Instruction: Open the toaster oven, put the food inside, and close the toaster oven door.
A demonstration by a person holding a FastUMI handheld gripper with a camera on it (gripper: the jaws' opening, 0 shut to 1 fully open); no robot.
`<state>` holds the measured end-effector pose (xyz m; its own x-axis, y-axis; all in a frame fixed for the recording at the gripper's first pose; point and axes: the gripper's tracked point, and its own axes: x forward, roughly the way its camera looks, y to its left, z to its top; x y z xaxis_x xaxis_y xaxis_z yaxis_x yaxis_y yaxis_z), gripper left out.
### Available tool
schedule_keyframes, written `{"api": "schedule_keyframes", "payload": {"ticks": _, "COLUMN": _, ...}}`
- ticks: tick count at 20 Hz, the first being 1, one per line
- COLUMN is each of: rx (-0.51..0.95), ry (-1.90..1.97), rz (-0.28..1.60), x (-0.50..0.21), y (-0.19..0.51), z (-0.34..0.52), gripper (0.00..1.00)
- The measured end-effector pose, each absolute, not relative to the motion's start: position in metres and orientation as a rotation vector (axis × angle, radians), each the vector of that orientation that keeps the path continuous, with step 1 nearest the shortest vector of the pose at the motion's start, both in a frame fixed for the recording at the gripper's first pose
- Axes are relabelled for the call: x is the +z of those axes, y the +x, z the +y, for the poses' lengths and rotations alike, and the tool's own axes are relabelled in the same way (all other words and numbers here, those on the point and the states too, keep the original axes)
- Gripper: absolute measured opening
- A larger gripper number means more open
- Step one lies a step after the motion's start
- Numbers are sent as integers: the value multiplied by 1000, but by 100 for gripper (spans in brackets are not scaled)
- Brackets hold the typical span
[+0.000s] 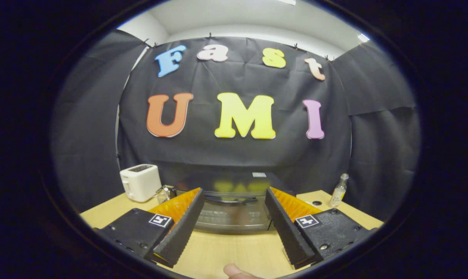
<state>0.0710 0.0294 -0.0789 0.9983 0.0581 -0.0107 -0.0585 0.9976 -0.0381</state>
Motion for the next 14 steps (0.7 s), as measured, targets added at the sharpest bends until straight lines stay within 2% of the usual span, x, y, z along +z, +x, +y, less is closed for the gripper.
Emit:
{"api": "schedule_keyframes", "payload": {"ticks": 3, "rx": 48, "ry": -69, "rz": -85, "x": -23, "y": 15, "z": 13, "gripper": 100}}
{"api": "schedule_keyframes", "payload": {"ticks": 7, "rx": 15, "ry": -69, "rz": -129, "x": 16, "y": -48, "z": -19, "gripper": 100}}
{"api": "schedule_keyframes", "payload": {"ticks": 14, "rx": -18, "ry": 1, "rz": -60, "x": -8, "y": -108, "z": -73, "gripper": 100}}
